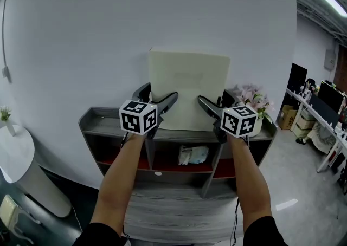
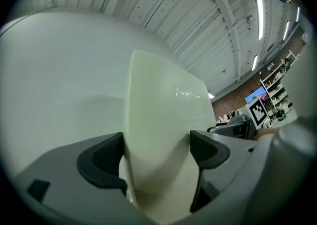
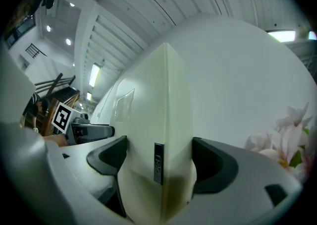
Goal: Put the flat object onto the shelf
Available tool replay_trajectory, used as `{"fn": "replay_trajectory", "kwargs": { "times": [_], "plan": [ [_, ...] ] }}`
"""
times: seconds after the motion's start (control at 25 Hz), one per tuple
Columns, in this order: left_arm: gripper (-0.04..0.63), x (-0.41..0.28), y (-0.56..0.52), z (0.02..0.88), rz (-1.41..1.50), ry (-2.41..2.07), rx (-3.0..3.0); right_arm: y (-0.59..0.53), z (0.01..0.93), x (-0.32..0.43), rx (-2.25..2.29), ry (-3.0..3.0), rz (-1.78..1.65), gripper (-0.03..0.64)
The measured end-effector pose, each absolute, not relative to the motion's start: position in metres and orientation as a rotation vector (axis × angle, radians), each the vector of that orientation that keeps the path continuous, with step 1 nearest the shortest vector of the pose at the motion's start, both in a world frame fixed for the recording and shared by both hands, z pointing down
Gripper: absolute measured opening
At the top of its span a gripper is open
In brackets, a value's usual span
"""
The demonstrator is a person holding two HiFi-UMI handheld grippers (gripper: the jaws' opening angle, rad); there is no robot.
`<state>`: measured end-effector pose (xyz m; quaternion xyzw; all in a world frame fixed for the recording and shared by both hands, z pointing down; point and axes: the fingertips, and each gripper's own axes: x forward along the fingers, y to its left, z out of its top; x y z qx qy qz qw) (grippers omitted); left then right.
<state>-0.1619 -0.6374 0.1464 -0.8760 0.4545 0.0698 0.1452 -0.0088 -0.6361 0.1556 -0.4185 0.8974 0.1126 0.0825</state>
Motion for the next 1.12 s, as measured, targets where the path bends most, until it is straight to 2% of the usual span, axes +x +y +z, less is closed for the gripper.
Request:
{"fn": "replay_trajectory", "kwargs": {
  "times": [0.6,1.12],
  "plan": [
    [0.420,-0.167,-0.659,0.156,0.209,1.345,-2.492,-0.654,0.160,-0.012,-1.388,2.599,0.461,0.405],
    [0.426,-0.166,-0.653,0.145,0.103,1.365,-2.324,-0.652,0.163,-0.012,-1.436,2.589,0.502,0.405]
  ]
}}
